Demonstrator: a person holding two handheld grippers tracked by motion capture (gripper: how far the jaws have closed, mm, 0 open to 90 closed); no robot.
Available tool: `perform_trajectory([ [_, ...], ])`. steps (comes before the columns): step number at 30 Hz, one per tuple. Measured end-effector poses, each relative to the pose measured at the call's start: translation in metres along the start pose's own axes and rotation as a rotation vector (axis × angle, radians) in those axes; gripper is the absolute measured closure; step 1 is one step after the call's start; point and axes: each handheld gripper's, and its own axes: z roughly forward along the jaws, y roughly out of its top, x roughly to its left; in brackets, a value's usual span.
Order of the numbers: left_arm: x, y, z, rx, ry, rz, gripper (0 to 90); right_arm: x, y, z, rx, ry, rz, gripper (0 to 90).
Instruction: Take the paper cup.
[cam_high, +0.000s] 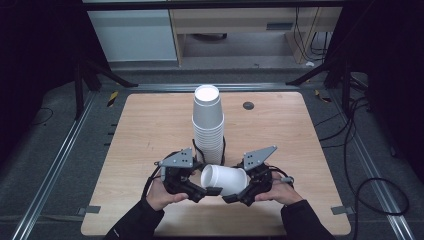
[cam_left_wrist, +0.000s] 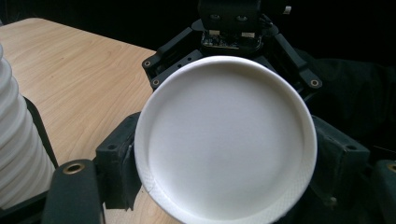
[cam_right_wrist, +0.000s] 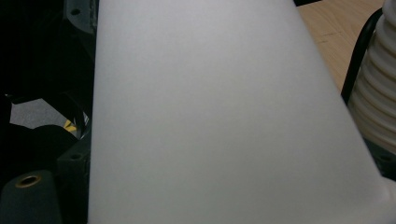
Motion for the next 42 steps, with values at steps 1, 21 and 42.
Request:
perform_trajectory([
  [1,0.000,0.000,0.000,0.000,0.000,0.000,22.9,0.000,0.000,0.000,0.000,0.000,0.000,10.0],
  [21,0.000,0.004,-0.009,-0.001,0.037,0.010,16.1,-0.002,0.001,-0.004,0.010,-0.012,0.000,10.5],
  [42,0.016,-0.009,-0.025,0.037,0.122,-0.020,16.2,-0.014,0.020,-0.039,0.061,-0.132,-0.027,10.3],
])
